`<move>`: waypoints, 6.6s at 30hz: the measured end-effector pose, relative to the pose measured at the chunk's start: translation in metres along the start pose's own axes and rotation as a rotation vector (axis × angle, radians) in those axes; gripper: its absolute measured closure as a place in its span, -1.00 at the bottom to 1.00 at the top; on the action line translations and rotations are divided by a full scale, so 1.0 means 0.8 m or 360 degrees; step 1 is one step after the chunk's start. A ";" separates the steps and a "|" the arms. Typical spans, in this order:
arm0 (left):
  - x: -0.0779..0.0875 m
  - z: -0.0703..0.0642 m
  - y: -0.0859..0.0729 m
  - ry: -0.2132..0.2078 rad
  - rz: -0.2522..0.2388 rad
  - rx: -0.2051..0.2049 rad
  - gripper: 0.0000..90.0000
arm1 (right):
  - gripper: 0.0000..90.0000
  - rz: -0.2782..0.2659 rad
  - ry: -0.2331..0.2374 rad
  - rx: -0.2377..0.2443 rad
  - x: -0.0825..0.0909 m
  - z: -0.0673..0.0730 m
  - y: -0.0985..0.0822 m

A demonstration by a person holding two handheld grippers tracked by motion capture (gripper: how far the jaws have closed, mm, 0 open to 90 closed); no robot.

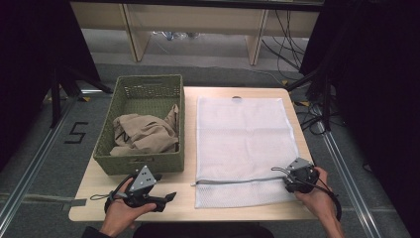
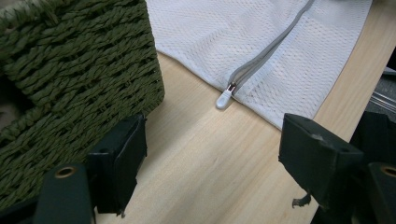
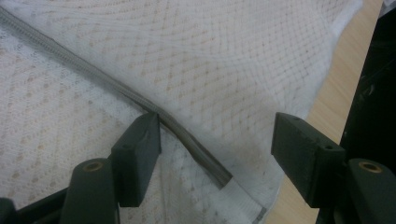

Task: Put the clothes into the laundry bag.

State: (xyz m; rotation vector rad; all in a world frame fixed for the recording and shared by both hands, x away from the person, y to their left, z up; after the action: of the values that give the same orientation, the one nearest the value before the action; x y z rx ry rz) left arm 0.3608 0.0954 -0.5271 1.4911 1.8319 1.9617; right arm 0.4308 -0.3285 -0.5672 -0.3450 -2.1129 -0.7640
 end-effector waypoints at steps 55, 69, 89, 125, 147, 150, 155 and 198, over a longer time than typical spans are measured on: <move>0.034 0.011 0.039 0.0070 -0.0099 0.0082 -0.45 | 0.91 -0.0494 0.0279 0.0179 0.024 0.015 0.155; 0.054 0.073 0.130 0.0257 0.0077 -0.0177 -0.55 | 0.91 -0.0482 0.0290 0.0198 0.025 0.017 0.159; -0.074 0.185 0.108 0.0223 0.0750 -0.0320 -0.17 | 0.89 -0.0437 0.0306 0.0210 0.016 0.022 0.151; -0.115 0.241 0.068 0.0307 0.0819 -0.0135 -1.00 | 0.87 -0.0423 0.0319 0.0259 0.011 0.025 0.150; -0.106 0.251 0.083 0.0388 0.0704 0.0096 -0.18 | 0.87 -0.0413 0.0328 0.0227 0.010 0.026 0.148; -0.103 0.252 0.074 0.0403 0.0760 0.0045 -0.51 | 0.87 -0.0424 0.0323 0.0241 0.010 0.025 0.149; -0.112 0.257 0.063 0.0381 0.0761 0.0062 -0.69 | 0.86 -0.0422 0.0319 0.0261 0.011 0.026 0.149; 0.054 0.186 0.209 0.0135 -0.0087 0.0334 0.53 | 0.98 -0.0489 0.0312 0.0205 0.021 0.014 0.159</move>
State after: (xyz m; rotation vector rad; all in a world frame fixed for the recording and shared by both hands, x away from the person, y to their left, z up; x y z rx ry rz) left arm 0.5260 0.1825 -0.3965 1.4114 2.1486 1.8855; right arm 0.4756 -0.2228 -0.5082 0.1235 -2.0383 -0.7959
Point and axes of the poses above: each handheld gripper's, and its own axes: x roughly backward along the jaws, y roughly out of its top, z roughly to its left, the point moved 10 cm from there along -x, roughly forward along the jaws, and after that the axes turned 10 degrees about x, right-handed, at the moved point
